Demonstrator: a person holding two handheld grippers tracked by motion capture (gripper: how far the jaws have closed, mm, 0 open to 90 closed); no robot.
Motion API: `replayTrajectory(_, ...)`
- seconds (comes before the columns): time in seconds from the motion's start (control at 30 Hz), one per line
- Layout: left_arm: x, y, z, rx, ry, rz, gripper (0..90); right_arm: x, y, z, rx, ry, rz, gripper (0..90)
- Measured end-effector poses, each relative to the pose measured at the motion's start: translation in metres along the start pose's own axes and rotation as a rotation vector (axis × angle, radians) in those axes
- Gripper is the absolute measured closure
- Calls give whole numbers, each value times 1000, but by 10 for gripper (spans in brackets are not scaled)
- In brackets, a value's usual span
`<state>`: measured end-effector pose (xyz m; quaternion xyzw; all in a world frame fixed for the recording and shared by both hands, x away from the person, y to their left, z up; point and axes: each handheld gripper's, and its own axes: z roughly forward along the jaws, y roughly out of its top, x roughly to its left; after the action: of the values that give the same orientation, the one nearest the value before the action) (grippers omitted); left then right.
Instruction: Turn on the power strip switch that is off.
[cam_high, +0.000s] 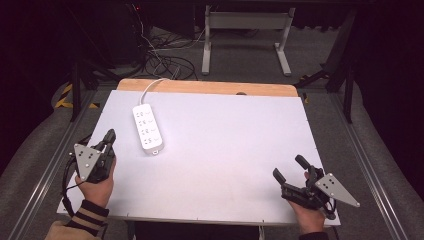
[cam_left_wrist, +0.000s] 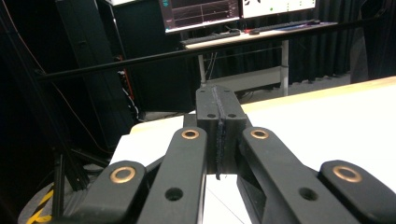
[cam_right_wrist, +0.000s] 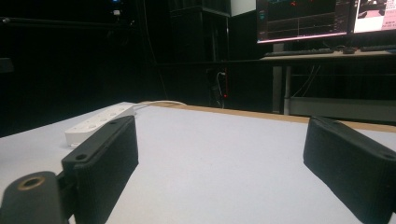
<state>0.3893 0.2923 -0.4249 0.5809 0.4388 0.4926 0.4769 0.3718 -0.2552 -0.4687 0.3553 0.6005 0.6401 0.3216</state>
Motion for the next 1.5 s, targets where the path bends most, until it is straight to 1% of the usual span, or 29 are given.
replayTrajectory(0.1, 0, 0, 2, 2, 2, 4, 900, 0, 0, -1, 0, 1, 0, 108)
replayTrajectory(0.23, -1, -1, 3, 0, -6, 8, 898, 0, 0, -2, 2, -4, 0, 108)
replayTrajectory(0.27, -1, -3, 5, -12, -10, 14, 862, 0, 0, -2, 2, -4, 0, 108)
replayTrajectory(0.3, -2, -4, 6, -16, -4, 22, 643, 0, 0, -2, 2, -5, 0, 108)
replayTrajectory(0.33, -3, -5, 8, -17, 16, 29, 489, 0, 0, -2, 1, -5, -1, 108)
replayTrajectory(0.37, -3, -6, 10, -21, 41, 25, 327, 0, 0, -2, -1, -5, 0, 108)
replayTrajectory(0.4, -4, -6, 13, -13, 63, 18, 169, 0, 0, -2, -2, -5, 0, 108)
replayTrajectory(0.43, -3, -7, 14, 2, 72, 9, 83, 0, 0, -1, -1, -2, 3, 108)
replayTrajectory(0.47, -3, -7, 15, -3, 74, 7, 43, 0, 0, -1, 0, 0, 1, 108)
replayTrajectory(0.53, -3, -8, 14, -30, 83, 15, 19, 0, 0, 0, 5, -1, -3, 108)
replayTrajectory(0.57, -2, -9, 13, -35, 86, 16, 2, 0, 0, 0, 4, -1, -1, 108)
replayTrajectory(0.63, -2, -9, 13, -36, 87, 10, 2, 0, 0, 1, 2, 0, 2, 108)
replayTrajectory(0.77, 0, -10, 12, -38, 77, 1, 2, 1, 1, 2, 2, 4, 3, 108)
replayTrajectory(0.87, 0, -11, 14, -24, 66, -3, 3, 1, 1, 3, 2, 8, -3, 108)
replayTrajectory(0.93, -1, -11, 14, -25, 56, -2, 3, 1, 1, 3, 2, 9, 0, 108)
replayTrajectory(1.03, -1, -11, 14, -23, 53, -5, 4, 1, 1, 3, 2, 7, 2, 108)
replayTrajectory(1.1, -1, -12, 14, -27, 59, 0, 4, 1, 1, 2, 2, 9, 3, 107)
replayTrajectory(1.17, -1, -12, 14, -45, 61, -6, 4, 2, 1, 2, 5, 10, 1, 108)
replayTrajectory(1.2, -1, -12, 14, -47, 58, -10, 4, 2, 1, 2, 4, 9, -1, 108)
replayTrajectory(1.33, 1, -13, 16, -42, 62, -16, 5, 4, 1, 1, 9, 11, -7, 108)
replayTrajectory(1.47, 1, -12, 17, -37, 88, -15, 12, 4, 1, -1, 9, 9, -17, 108)
replayTrajectory(1.5, 1, -12, 17, -33, 87, -18, 12, 4, 1, -1, 10, 8, -18, 108)
